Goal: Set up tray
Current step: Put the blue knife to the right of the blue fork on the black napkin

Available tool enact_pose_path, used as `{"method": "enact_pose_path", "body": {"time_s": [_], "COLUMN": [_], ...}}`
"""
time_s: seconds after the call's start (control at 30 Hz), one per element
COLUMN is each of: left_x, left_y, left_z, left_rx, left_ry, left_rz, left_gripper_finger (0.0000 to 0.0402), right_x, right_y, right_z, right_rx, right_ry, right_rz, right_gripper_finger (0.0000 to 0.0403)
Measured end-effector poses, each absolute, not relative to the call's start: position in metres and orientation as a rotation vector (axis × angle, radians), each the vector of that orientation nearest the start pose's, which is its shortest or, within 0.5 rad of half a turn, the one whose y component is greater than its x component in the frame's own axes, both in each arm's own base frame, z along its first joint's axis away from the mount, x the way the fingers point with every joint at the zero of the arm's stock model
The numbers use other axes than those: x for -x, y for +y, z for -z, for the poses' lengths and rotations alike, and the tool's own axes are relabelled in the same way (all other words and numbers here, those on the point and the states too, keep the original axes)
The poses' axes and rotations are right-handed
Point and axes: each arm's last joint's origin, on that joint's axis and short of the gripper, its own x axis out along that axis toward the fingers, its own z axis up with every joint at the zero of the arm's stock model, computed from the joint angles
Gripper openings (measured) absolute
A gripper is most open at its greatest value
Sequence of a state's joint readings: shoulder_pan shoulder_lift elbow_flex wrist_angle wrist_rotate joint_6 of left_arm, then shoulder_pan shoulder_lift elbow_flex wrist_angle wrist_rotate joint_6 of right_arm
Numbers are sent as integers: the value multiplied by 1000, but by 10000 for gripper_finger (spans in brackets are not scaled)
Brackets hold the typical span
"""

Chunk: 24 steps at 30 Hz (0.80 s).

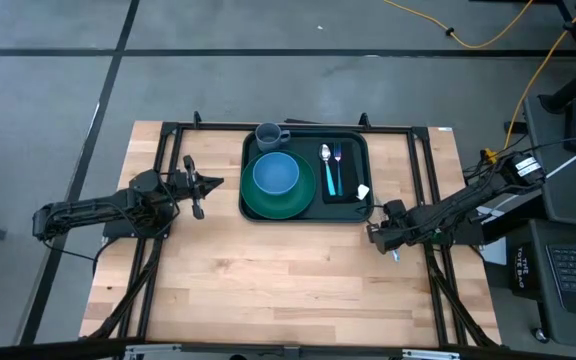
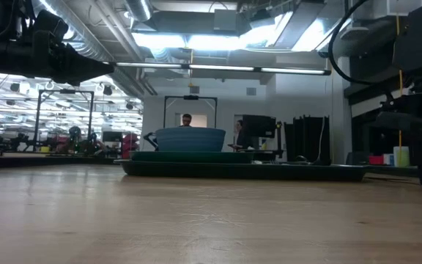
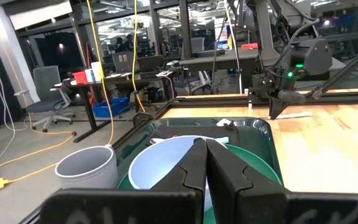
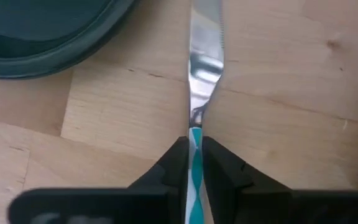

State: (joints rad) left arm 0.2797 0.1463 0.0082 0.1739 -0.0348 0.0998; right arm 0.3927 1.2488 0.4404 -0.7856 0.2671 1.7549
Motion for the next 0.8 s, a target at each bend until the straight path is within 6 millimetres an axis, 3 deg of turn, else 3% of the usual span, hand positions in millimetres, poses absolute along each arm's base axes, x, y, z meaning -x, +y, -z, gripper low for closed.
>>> {"method": "enact_pose_path", "body": {"time_s": [0.2, 0.47, 0.8], "left_x": [-102, -102, -102], "left_y": [30, 30, 30], "left_z": [-171, -171, -171], "left_rx": [-103, -103, -103], "left_ry": [-20, -20, -21], "left_rz": [-316, -315, -315], "left_gripper_finger": [3, 3, 3], "right_x": [-138, -138, -136], "right_y": [49, 49, 47], "right_z": [-123, -123, -140], "right_rx": [-940, -976, -931], "right_ry": [1049, 1008, 995], "right_rz": [1172, 1216, 1211], "right_gripper_finger": [26, 24, 23]}}
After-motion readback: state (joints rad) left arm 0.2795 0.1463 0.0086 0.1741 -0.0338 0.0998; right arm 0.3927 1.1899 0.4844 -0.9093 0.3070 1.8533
